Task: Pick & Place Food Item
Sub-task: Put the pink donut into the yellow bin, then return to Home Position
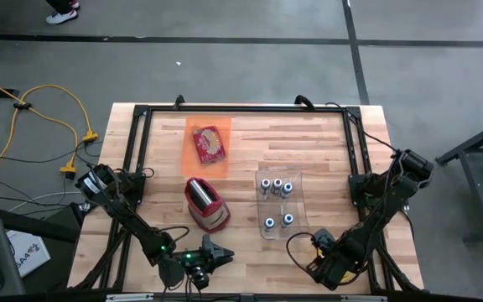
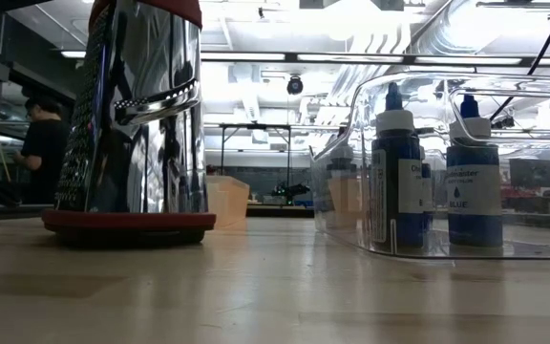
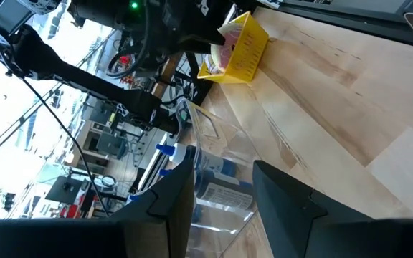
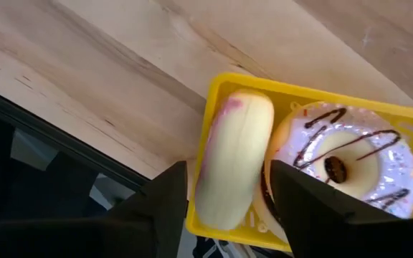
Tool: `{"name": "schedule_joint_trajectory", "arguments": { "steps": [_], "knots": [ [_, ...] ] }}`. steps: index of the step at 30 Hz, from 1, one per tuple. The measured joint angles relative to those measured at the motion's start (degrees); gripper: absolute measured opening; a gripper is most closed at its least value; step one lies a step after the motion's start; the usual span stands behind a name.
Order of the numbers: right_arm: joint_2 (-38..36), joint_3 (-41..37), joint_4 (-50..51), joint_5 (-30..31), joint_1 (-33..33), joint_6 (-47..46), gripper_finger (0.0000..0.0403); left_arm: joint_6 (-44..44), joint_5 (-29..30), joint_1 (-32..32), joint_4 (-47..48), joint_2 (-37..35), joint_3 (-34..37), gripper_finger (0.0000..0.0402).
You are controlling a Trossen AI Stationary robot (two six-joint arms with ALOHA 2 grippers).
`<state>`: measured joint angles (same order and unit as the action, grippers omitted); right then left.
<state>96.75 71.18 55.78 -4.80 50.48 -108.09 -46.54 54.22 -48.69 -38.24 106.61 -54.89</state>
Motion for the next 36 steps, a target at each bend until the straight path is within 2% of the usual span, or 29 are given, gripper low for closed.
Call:
{"name": "schedule_joint_trajectory", "arguments": {
  "steps": [7, 14, 19, 22, 32, 36],
  "knots": [
    [-3.7, 0.0, 2.0, 1.9, -1.9, 2.4, 0.0188, -0.1, 0.0, 0.0, 0.0, 0.0, 0.0, 0.0136],
    [-6.1, 0.0, 2.3, 2.1, -4.9, 9.0, 0.0188, 1.4, 0.5, -0.4, -1.1, 0.0, 0.0, 0.0136],
    [-7.2, 0.0, 1.9, 1.7, -6.4, 13.3, 0.0188, 3.0, 6.7, -2.1, -8.8, -0.1, 0.0, 0.0136],
    [-8.8, 0.0, 1.6, 2.0, -6.8, 15.2, 0.0188, 1.0, 7.6, -3.1, -11.1, -0.7, 0.0, 0.0136],
    [-17.1, 0.0, -2.4, 12.0, -7.0, 21.6, 0.0188, 2.6, 10.5, -3.3, -11.6, -6.6, 0.0, 0.0136],
    [-20.8, 0.0, -3.9, 22.1, -7.0, 26.1, 0.0188, 3.2, 10.7, -3.9, -11.4, -9.8, 0.0, 0.0136]
  ]
}}
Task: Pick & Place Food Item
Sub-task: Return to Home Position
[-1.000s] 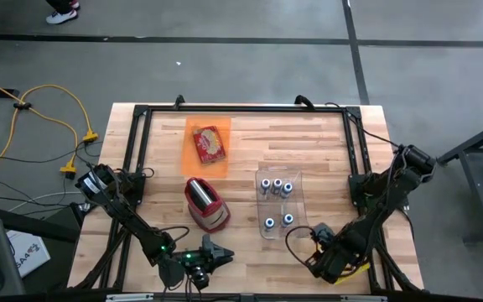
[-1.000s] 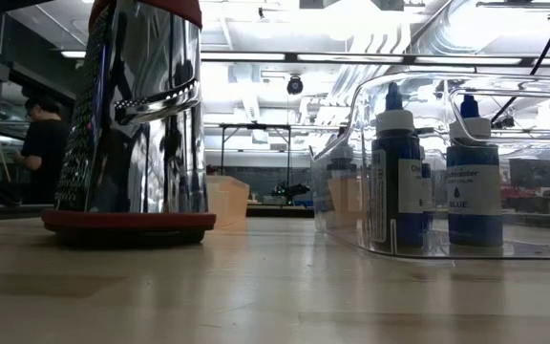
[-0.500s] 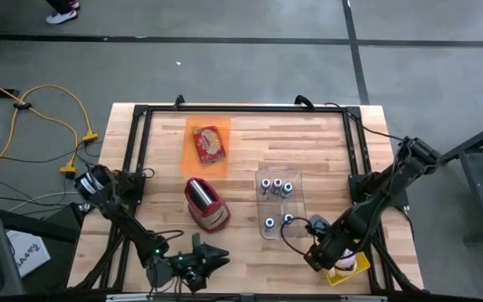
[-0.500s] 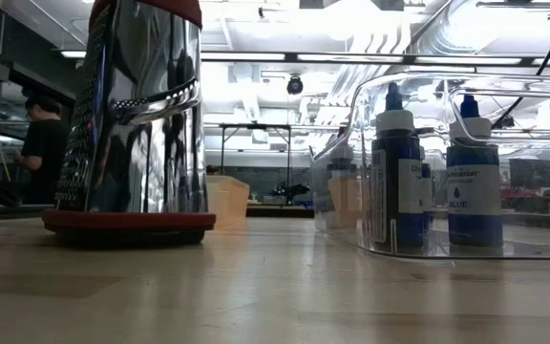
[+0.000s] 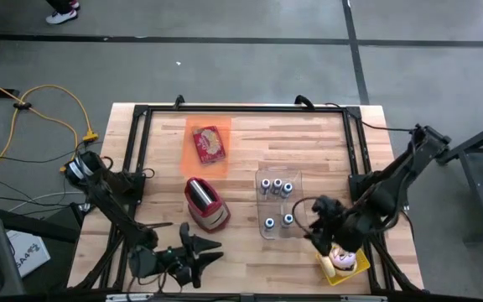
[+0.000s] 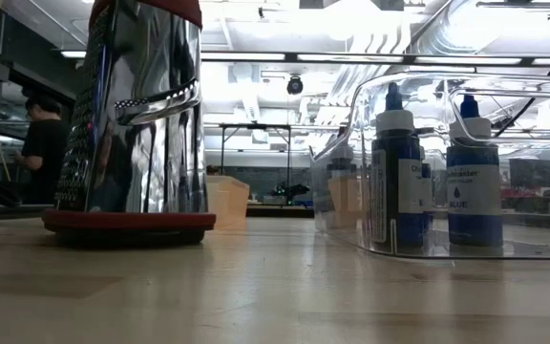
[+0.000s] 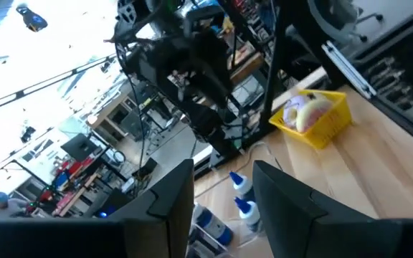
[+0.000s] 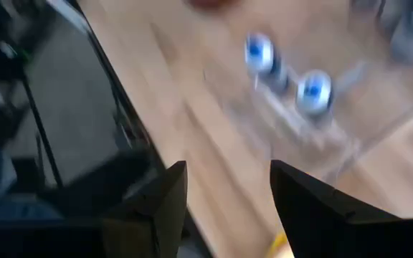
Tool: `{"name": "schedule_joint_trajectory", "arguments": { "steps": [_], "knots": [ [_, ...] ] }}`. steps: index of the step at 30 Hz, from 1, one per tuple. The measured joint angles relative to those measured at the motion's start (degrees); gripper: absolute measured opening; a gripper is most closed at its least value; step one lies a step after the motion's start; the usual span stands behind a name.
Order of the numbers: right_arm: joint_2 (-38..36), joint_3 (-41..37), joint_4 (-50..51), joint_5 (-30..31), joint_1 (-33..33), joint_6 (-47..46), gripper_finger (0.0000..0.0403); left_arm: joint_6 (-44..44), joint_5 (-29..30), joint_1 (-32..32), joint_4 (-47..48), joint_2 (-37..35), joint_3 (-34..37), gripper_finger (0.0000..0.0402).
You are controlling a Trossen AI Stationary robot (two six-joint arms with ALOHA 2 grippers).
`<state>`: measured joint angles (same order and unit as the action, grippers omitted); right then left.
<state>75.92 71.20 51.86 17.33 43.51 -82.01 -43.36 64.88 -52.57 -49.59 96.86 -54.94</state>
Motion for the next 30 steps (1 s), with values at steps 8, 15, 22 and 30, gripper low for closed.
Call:
{"name": "schedule_joint_trajectory", "arguments": {
  "steps": [8, 15, 22, 30],
  "knots": [
    [-5.1, 0.0, 2.7, 17.2, 0.3, 11.3, 0.0188, -2.8, 7.1, -1.6, 0.4, -6.5, 0.0, 0.0136],
    [-5.6, 0.0, 14.9, 34.2, 2.0, 11.2, 0.0188, -1.6, 7.4, -2.1, 1.3, -12.5, 0.0, 0.0136],
    [-9.1, -7.0, 19.9, 42.9, 2.0, 6.2, 0.0188, -0.6, 7.4, -1.3, 1.8, -13.8, 0.0, 0.0136],
    [-22.7, -20.9, 16.0, 42.8, 1.7, 3.7, 0.0188, 0.8, 7.4, 0.5, 1.8, -13.8, 0.0, 0.0136]
  ]
}}
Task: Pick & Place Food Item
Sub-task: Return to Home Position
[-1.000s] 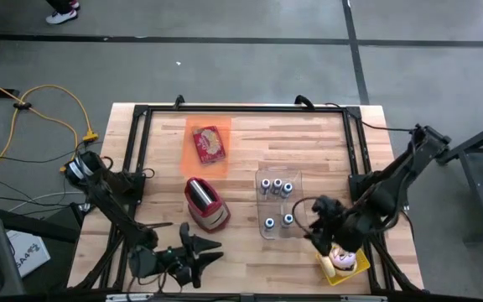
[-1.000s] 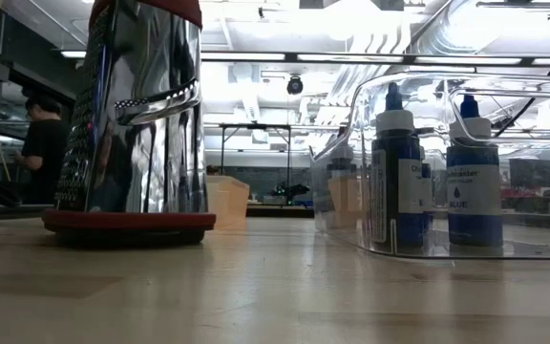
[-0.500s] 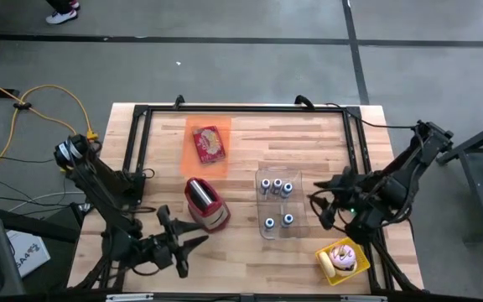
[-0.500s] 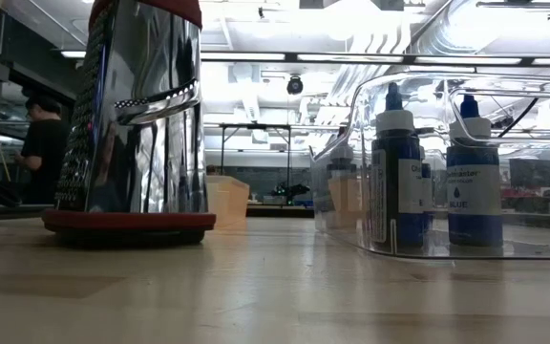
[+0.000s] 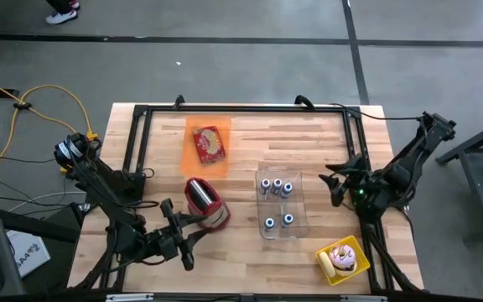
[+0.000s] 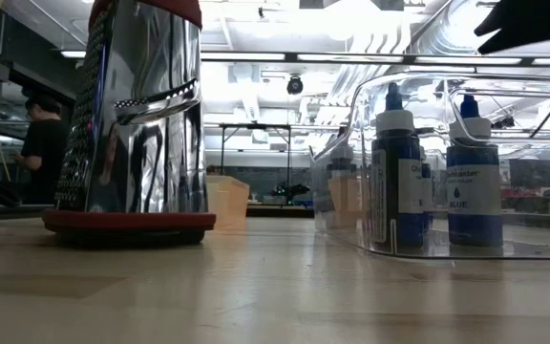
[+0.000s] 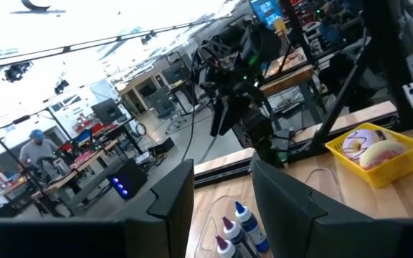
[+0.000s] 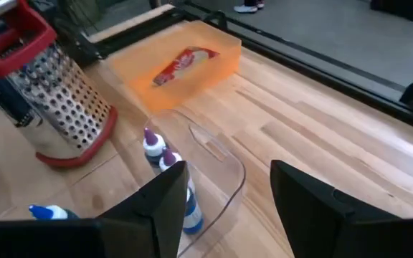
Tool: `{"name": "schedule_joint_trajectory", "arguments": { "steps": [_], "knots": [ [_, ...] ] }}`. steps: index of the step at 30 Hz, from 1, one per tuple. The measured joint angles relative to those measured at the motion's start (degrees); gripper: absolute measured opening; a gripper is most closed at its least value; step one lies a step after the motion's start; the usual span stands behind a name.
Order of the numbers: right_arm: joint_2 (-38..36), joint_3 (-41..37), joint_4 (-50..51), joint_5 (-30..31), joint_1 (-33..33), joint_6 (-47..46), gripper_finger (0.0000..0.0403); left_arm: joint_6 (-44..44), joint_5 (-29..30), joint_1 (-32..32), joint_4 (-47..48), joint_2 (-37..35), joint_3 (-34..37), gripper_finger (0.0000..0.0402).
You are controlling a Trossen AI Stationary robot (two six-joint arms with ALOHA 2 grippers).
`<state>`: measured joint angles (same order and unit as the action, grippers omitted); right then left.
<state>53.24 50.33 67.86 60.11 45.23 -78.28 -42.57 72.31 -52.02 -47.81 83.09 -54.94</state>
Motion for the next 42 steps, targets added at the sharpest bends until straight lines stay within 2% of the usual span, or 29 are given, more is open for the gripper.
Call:
{"name": "schedule_joint_trajectory", "arguments": {
  "steps": [9, 15, 20, 24, 28, 35, 42],
  "knots": [
    [-17.0, -10.4, -13.1, 3.4, 0.2, 15.2, 0.0188, 0.5, -0.2, 2.6, 0.0, 0.0, 0.0, 0.0136],
    [-26.6, -19.0, -33.8, 1.4, 0.2, 36.1, 0.0188, 1.0, -0.6, 3.6, 0.0, 0.0, 0.0, 0.0136],
    [-32.8, -27.8, -59.9, -10.2, -0.7, 57.8, 0.0188, 1.0, -0.9, 3.5, 0.0, 0.0, 0.0, 0.0136],
    [-35.5, -32.7, -74.0, -20.9, -3.6, 69.5, 0.0188, 1.0, -0.8, 3.5, 0.0, 0.0, 0.0, 0.0136],
    [-36.3, -35.0, -77.7, -26.2, -8.2, 72.8, 0.0188, 1.4, -0.8, 3.5, 0.0, 0.0, 0.0, 0.0136],
    [-36.3, -37.4, -79.3, -35.2, -17.8, 71.8, 0.0188, 2.3, -0.8, 3.5, 0.0, 0.0, 0.0, 0.0136],
    [-36.3, -38.2, -76.2, -35.5, -27.0, 68.8, 0.0188, 2.3, -0.8, 3.5, 0.0, 0.0, 0.0, 0.0136]
  ]
}}
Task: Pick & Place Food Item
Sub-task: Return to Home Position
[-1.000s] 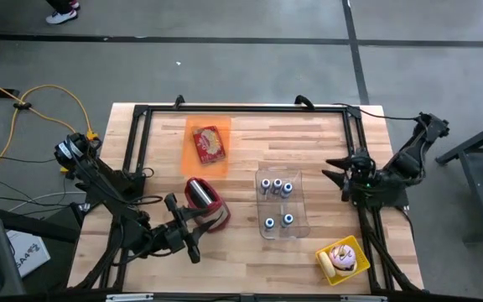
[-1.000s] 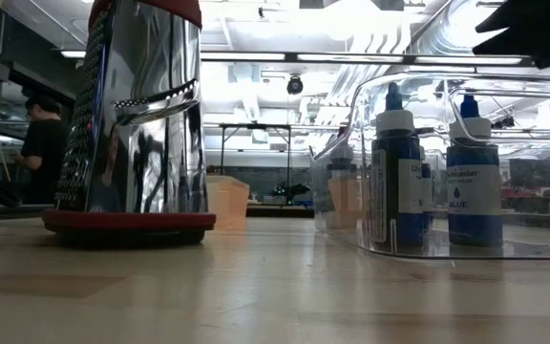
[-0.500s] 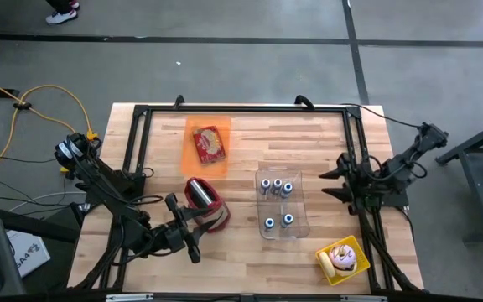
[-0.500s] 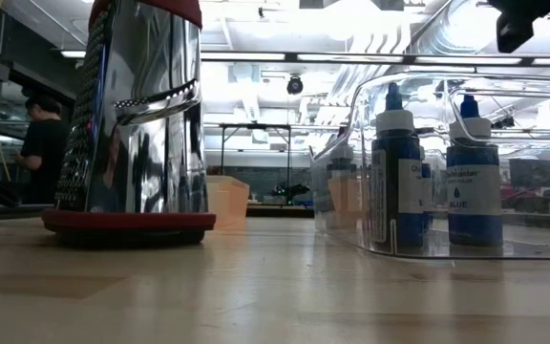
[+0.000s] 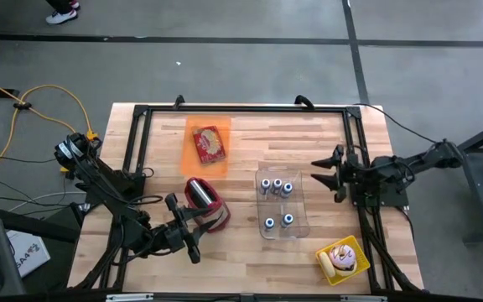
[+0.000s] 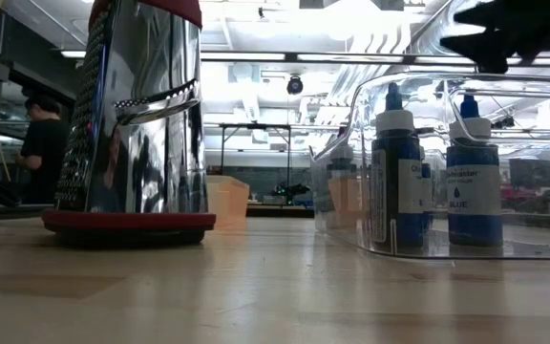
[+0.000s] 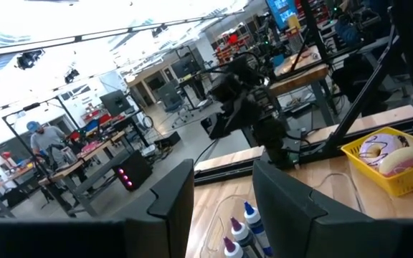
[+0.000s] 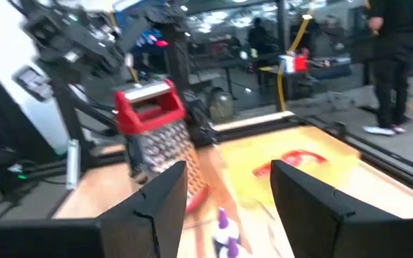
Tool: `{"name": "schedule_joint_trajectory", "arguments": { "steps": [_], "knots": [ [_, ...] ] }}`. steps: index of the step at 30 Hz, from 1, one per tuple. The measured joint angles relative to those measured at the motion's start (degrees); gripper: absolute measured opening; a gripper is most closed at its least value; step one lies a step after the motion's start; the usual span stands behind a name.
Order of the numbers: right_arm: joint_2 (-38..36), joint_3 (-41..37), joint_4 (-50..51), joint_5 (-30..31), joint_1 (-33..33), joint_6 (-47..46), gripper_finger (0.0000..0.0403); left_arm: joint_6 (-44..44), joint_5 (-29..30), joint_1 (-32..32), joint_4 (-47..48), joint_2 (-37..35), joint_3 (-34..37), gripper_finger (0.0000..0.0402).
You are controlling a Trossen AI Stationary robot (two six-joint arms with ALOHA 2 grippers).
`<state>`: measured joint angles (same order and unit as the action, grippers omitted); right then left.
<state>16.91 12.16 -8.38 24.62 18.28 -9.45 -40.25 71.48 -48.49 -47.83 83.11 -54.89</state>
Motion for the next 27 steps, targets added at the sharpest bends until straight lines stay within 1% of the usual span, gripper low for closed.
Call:
{"name": "schedule_joint_trajectory", "arguments": {
  "steps": [5, 11, 16, 21, 27],
  "knots": [
    [-0.7, 0.0, 6.6, 0.2, -2.9, -3.4, 0.0188, -0.2, 0.0, 0.0, 0.0, 0.0, 0.0, 0.0136],
    [-1.5, -0.1, 13.0, 0.3, -3.3, -7.8, 0.0188, -0.2, -0.7, 0.0, 0.0, 0.0, 0.0, 0.0136],
    [-3.2, -3.2, 12.3, 0.3, -3.3, -9.3, 0.0188, 0.0, -2.5, 0.0, 0.0, 0.0, 0.0, 0.0136],
    [-5.9, -7.7, 9.2, 0.1, -3.3, -10.5, 0.0188, 0.0, -2.6, 0.0, 0.0, 0.0, 0.0, 0.0136],
    [-8.3, -10.2, 8.4, -2.4, -3.3, -11.4, 0.0188, 0.0, -2.6, 0.0, 0.0, 0.0, 0.0, 0.0136]
  ]
}}
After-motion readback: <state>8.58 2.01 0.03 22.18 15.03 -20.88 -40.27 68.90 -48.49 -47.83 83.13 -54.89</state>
